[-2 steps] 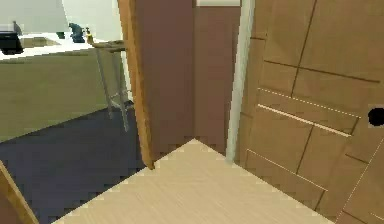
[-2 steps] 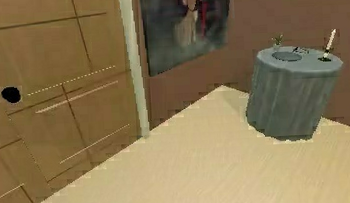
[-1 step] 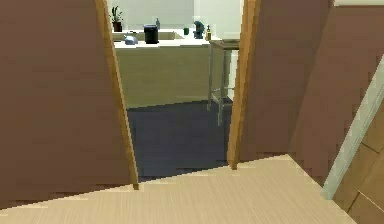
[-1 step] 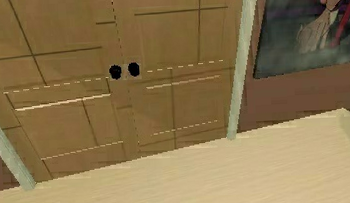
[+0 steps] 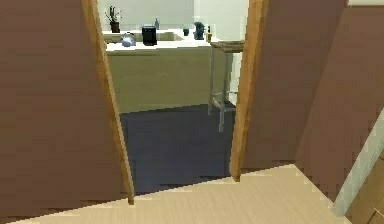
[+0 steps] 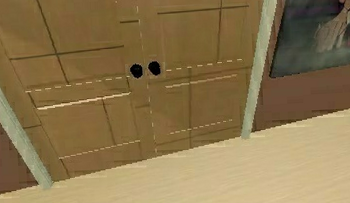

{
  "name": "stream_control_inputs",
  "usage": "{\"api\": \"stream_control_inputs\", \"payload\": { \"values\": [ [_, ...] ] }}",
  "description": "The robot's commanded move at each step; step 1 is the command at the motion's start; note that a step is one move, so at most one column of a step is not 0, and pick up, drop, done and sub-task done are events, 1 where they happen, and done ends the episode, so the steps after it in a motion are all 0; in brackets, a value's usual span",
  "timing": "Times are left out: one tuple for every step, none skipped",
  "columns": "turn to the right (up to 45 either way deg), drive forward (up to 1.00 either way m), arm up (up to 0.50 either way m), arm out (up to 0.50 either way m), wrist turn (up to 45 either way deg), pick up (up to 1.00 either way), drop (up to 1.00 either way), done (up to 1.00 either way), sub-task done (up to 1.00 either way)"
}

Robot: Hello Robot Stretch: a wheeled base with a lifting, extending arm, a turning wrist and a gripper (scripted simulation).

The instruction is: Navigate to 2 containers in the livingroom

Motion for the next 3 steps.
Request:
{"api": "stream_control_inputs", "payload": {
  "values": [
    [-36.0,0.0,0.0,0.0,0.0,0.0,0.0,0.0,0.0],
    [0.0,0.45,0.0,0.0,0.0,0.0,0.0,0.0,0.0],
    [-45.0,0.0,0.0,0.0,0.0,0.0,0.0,0.0,0.0]
  ]
}}
